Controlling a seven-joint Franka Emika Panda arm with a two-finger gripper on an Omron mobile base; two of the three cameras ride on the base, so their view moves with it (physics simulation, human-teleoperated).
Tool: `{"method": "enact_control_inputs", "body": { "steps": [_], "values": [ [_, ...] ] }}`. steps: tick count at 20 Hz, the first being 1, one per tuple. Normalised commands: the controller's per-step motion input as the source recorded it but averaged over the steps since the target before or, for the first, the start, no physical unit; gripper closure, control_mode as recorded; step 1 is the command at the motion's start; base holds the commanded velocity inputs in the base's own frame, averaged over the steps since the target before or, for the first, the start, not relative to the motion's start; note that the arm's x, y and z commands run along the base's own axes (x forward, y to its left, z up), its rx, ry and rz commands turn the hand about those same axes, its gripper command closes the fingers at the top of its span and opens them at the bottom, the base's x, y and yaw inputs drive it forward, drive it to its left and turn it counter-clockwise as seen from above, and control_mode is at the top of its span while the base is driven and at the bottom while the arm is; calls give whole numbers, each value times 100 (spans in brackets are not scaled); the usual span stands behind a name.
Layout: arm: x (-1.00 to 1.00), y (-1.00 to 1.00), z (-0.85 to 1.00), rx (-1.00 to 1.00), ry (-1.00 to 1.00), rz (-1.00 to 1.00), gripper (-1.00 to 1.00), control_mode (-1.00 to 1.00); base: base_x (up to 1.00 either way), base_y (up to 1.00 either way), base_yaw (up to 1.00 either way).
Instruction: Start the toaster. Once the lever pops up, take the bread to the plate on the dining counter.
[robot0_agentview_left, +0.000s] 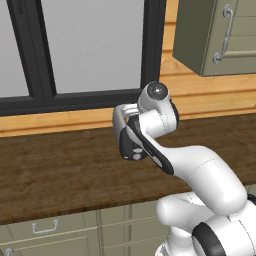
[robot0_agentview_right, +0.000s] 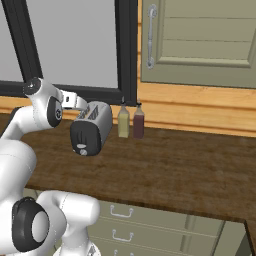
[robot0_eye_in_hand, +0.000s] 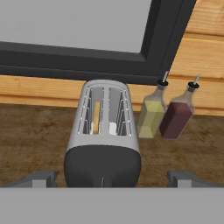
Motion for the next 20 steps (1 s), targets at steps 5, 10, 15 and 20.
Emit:
{"method": "enact_control_inputs", "body": {
  "steps": [5, 10, 15, 20],
  "values": [
    [0, 0, 0, 0, 0, 0, -100, -100, 0, 0, 0],
    [0, 0, 0, 0, 0, 0, -100, -100, 0, 0, 0],
    [0, 0, 0, 0, 0, 0, -100, -100, 0, 0, 0],
    [0, 0, 0, 0, 0, 0, -100, -100, 0, 0, 0]
  ]
}}
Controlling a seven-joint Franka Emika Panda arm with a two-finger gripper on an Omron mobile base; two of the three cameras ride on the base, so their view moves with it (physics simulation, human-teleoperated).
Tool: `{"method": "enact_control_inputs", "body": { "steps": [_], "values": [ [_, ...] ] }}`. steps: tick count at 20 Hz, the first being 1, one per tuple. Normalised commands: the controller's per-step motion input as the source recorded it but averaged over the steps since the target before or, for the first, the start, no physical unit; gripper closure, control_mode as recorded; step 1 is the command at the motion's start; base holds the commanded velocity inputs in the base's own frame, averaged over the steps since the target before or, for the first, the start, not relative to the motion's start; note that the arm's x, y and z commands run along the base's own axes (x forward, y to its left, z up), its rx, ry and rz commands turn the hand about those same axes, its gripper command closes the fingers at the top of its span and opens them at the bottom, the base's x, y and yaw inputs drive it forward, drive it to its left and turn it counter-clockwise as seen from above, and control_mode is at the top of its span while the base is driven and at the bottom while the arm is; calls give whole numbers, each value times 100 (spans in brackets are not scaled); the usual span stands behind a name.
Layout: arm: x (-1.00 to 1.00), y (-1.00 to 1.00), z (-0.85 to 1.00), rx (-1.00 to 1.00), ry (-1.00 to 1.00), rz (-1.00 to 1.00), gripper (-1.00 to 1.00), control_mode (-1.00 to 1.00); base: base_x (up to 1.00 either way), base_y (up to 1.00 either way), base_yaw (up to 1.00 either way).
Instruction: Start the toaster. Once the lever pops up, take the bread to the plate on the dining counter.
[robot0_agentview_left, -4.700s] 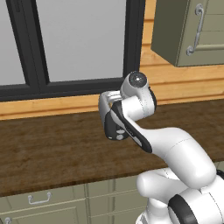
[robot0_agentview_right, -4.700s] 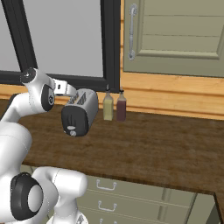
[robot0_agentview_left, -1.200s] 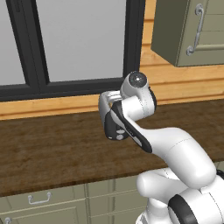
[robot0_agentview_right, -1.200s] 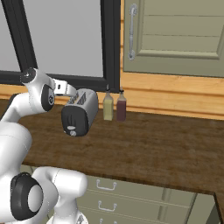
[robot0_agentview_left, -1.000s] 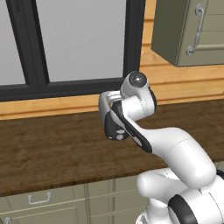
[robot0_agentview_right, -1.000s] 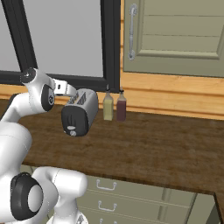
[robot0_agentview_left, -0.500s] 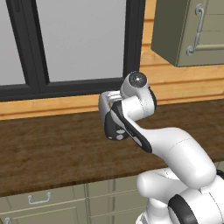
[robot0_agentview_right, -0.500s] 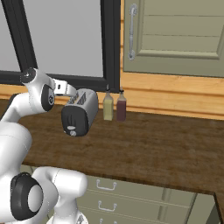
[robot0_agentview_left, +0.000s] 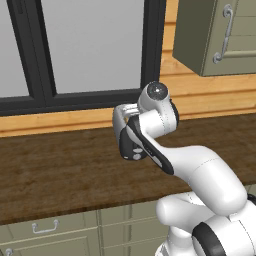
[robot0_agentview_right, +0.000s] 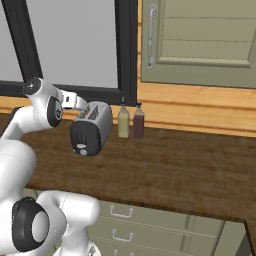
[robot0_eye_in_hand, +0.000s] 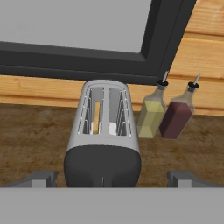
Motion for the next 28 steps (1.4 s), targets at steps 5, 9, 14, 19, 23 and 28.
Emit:
{"method": "enact_control_inputs", "body": {
  "steps": [5, 9, 14, 19, 23, 28],
  "values": [
    [0, 0, 0, 0, 0, 0, -100, -100, 0, 0, 0],
    [0, 0, 0, 0, 0, 0, -100, -100, 0, 0, 0],
    [0, 0, 0, 0, 0, 0, -100, -100, 0, 0, 0],
    [0, 0, 0, 0, 0, 0, -100, -100, 0, 0, 0],
    [0, 0, 0, 0, 0, 0, -100, -100, 0, 0, 0],
    [0, 0, 0, 0, 0, 0, -100, -100, 0, 0, 0]
  ]
}}
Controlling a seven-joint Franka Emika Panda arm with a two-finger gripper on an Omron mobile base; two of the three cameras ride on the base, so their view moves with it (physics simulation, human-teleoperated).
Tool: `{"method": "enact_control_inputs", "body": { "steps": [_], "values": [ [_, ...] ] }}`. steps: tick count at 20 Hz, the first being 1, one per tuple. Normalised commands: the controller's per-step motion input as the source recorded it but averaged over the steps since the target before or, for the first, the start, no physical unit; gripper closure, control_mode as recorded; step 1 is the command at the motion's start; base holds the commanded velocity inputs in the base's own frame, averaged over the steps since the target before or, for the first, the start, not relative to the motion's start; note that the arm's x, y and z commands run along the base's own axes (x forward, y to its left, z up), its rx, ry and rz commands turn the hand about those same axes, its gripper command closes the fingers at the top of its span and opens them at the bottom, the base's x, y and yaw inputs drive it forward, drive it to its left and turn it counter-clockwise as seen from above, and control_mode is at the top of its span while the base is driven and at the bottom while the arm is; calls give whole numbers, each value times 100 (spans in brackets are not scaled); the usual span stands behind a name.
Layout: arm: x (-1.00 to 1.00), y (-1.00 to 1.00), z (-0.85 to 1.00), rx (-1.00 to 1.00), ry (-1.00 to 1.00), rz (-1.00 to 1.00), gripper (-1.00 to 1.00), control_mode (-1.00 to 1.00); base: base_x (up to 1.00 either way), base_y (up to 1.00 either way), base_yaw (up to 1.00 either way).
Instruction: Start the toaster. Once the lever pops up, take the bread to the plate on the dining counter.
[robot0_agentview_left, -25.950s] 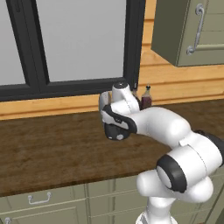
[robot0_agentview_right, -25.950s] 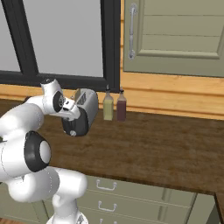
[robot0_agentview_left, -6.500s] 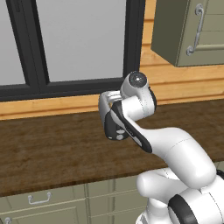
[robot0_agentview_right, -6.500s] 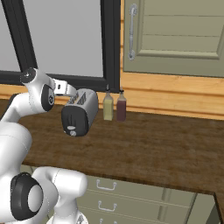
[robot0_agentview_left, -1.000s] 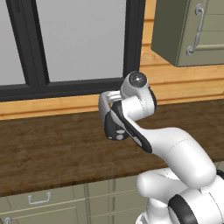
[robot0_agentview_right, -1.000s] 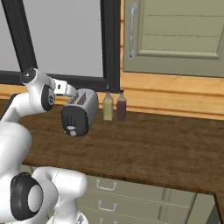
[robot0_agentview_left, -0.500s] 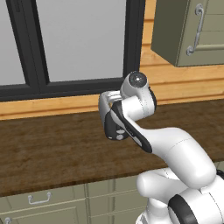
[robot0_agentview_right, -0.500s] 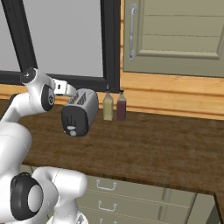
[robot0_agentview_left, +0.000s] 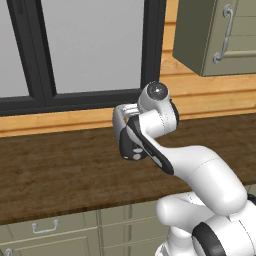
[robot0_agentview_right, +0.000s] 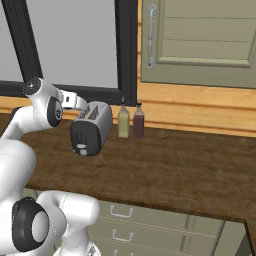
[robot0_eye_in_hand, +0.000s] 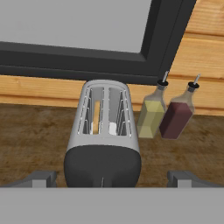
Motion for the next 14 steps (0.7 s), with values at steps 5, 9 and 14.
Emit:
{"method": "enact_control_inputs", "body": {
  "steps": [5, 9, 14],
  "values": [
    [0, 0, 0, 0, 0, 0, -100, -100, 0, 0, 0],
    [0, 0, 0, 0, 0, 0, -100, -100, 0, 0, 0],
    [0, 0, 0, 0, 0, 0, -100, -100, 0, 0, 0]
  ]
}}
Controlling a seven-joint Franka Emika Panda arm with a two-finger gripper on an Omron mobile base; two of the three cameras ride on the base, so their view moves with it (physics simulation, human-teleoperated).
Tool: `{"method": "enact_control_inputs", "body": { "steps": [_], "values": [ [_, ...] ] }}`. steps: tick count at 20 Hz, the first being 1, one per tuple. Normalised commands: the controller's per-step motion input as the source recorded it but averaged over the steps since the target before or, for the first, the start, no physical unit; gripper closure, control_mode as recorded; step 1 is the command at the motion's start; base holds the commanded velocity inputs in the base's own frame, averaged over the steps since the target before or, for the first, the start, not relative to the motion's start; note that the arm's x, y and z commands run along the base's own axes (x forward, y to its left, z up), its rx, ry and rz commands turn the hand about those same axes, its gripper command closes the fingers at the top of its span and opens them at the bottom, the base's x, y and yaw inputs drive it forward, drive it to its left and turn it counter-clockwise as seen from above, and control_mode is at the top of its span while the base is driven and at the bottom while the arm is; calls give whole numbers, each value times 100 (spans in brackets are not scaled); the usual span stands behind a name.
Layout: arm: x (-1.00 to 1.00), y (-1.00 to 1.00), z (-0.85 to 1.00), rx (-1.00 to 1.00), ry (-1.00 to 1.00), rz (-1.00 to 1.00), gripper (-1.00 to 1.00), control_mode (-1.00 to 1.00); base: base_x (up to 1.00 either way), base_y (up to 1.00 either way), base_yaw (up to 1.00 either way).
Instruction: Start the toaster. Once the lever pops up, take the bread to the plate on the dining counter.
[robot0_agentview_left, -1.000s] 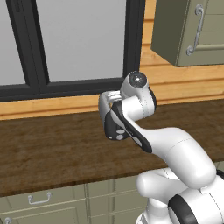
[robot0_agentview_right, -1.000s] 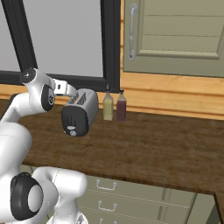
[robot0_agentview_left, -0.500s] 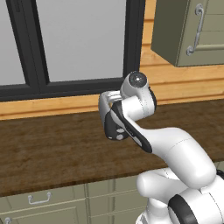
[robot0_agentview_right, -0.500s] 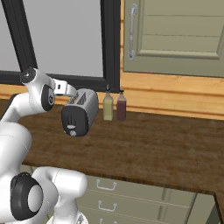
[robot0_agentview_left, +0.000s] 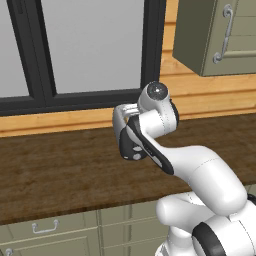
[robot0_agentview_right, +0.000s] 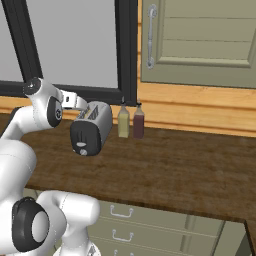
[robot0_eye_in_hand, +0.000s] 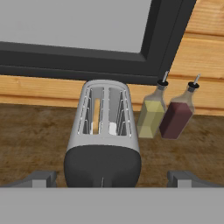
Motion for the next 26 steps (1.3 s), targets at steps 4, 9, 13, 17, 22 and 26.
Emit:
{"method": "enact_control_inputs", "body": {
  "steps": [4, 9, 13, 17, 22, 26],
  "values": [
    [0, 0, 0, 0, 0, 0, -100, -100, 0, 0, 0],
    [0, 0, 0, 0, 0, 0, -100, -100, 0, 0, 0],
    [0, 0, 0, 0, 0, 0, -100, -100, 0, 0, 0],
    [0, 0, 0, 0, 0, 0, -100, -100, 0, 0, 0],
    [0, 0, 0, 0, 0, 0, -100, -100, 0, 0, 0],
    [0, 0, 0, 0, 0, 0, -100, -100, 0, 0, 0]
  ]
}}
